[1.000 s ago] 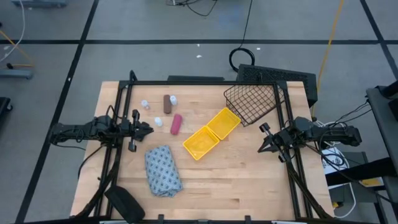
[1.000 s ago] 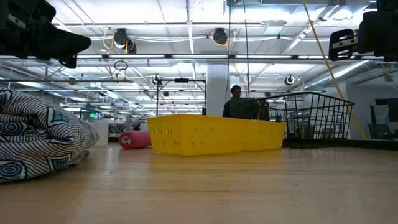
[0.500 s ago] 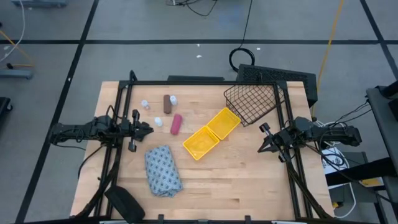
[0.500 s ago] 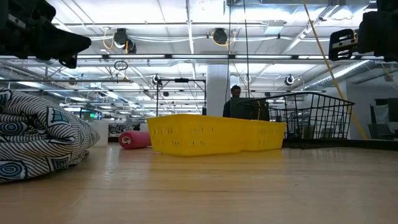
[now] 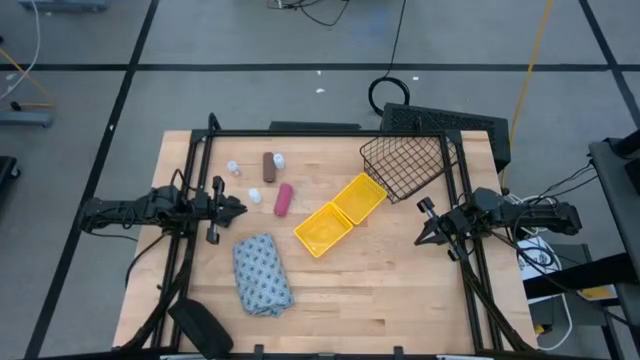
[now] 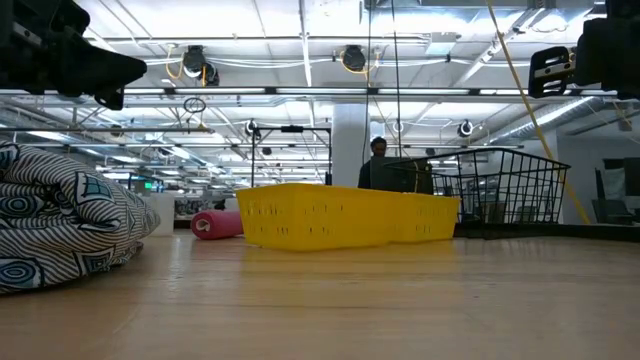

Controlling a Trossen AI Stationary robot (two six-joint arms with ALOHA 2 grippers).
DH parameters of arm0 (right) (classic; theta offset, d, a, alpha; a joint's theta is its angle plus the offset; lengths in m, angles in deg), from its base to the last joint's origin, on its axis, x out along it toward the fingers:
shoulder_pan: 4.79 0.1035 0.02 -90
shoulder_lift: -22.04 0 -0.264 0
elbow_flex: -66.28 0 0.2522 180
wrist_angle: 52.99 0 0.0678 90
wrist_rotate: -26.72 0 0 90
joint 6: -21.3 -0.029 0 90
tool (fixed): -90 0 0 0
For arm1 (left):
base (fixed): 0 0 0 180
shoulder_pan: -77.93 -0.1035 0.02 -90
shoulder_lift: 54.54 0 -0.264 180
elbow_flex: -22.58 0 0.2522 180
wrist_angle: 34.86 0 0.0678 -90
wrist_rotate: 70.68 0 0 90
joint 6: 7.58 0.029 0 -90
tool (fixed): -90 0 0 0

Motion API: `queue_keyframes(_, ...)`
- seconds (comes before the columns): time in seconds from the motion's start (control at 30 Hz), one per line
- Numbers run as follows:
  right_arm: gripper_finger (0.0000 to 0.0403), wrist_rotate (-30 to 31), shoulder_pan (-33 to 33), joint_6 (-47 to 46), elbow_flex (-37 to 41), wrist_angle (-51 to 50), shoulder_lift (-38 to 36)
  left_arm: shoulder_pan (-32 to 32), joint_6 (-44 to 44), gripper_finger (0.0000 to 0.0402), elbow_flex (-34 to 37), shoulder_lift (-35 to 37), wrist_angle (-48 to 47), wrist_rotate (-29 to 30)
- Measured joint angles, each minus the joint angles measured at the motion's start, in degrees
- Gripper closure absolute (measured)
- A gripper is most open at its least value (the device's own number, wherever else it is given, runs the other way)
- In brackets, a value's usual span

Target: Pick & place medical supplies in basket/bin

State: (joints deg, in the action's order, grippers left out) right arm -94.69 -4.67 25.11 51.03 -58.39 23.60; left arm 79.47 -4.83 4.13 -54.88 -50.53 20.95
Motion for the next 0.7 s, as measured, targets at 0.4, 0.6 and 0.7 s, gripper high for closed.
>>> queue_keyframes(0.4, 0.0403, 0.01, -0.02, -0.04, 0.02, 0.0, 0.0, -0.01, -3.81, 0.036, 0.0, -0.01, 5.15, -0.02)
queue_keyframes(0.6, 0.0403, 0.01, 0.0, -0.04, 0.02, 0.0, 0.0, -0.01, -9.87, 0.036, 0.0, 0.0, 14.68, -0.02)
queue_keyframes(0.7, 0.0403, 0.02, 0.0, 0.02, 0.02, 0.0, 0.0, -0.02, -10.51, 0.036, 0.0, 0.0, 17.98, -0.02)
